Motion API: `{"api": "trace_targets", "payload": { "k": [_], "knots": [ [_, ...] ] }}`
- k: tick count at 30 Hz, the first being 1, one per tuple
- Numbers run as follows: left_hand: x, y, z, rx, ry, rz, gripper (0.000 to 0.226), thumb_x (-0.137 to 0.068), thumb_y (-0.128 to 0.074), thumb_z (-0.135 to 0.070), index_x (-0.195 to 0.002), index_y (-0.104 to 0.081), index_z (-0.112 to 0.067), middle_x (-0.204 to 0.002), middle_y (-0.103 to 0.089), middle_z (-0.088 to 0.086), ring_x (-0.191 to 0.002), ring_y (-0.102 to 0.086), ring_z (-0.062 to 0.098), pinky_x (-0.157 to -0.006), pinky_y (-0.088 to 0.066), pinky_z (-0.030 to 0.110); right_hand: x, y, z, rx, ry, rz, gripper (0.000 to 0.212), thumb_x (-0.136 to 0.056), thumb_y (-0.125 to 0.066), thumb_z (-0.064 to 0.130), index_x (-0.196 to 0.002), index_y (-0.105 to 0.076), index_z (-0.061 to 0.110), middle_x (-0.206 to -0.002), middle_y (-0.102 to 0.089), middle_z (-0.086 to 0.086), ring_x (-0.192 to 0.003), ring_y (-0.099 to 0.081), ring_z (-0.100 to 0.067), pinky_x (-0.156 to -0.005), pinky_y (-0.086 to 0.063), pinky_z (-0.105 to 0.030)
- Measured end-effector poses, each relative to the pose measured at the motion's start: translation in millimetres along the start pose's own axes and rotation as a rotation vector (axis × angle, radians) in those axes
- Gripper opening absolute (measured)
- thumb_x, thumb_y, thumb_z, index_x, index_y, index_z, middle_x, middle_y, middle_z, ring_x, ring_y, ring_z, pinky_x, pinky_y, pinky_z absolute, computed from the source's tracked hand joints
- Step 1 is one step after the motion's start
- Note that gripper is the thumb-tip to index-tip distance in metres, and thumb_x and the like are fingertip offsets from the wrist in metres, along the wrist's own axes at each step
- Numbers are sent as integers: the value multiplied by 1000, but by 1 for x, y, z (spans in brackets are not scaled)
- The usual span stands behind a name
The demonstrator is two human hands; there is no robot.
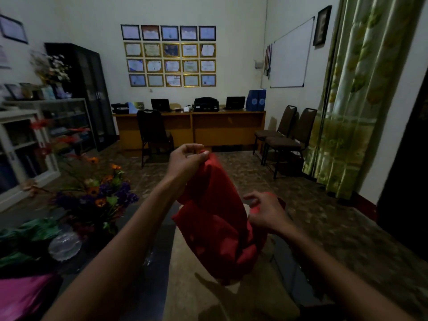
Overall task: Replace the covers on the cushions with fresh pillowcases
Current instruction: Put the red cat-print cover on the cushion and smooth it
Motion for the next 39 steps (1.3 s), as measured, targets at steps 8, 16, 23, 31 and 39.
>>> {"api": "trace_targets", "payload": {
  "k": [8,16,23,31,39],
  "knots": [
    [8,2,13,-7,44,63,30,-96,-59,-5,-119,-61,-25,-120,-62,3,-90,-65,16,-76,-55,34,50,-59,33,-2,178,433,121,-61,-87,60,-155,-13,39,-148,-46,13,-130,-51,-7,-107,-47,-31],
    [10,39,10,22,65,40,32,-96,-55,1,-117,-60,-23,-123,-60,7,-97,-62,22,-83,-55,38,49,-67,18,7,94,473,76,-75,-81,58,-138,-45,38,-123,-60,16,-111,-60,-4,-96,-52,-26],
    [25,16,1,99,63,164,40,-97,-49,6,-126,-57,-20,-123,-52,5,-106,-62,22,-64,-56,23,54,-131,56,-13,-114,340,73,-85,-63,70,-137,-45,21,-133,-52,-3,-121,-54,-23,-95,-43,-31],
    [14,106,17,-14,31,-141,38,-95,-53,4,-125,-61,-17,-118,-64,9,-79,-65,13,-63,-55,25,39,-83,-9,-6,-90,203,21,-75,-58,17,-92,-67,26,-83,-70,4,-78,-68,-12,-69,-55,-30],
    [32,137,70,-117,125,-220,38,-93,-52,6,-124,-61,-15,-102,-67,5,-66,-59,12,-45,-46,18,38,-35,-50,-53,-214,-14,26,-84,-56,2,-86,-67,26,-86,-71,0,-72,-64,-11,-60,-47,-27]
  ]
}}
Point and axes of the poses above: each hand's wrist, its own x-axis away from the middle knuckle, its own y-axis out of the back of the hand, z = x × y, the point moved 5 cm from there along -x, towards the middle knuckle
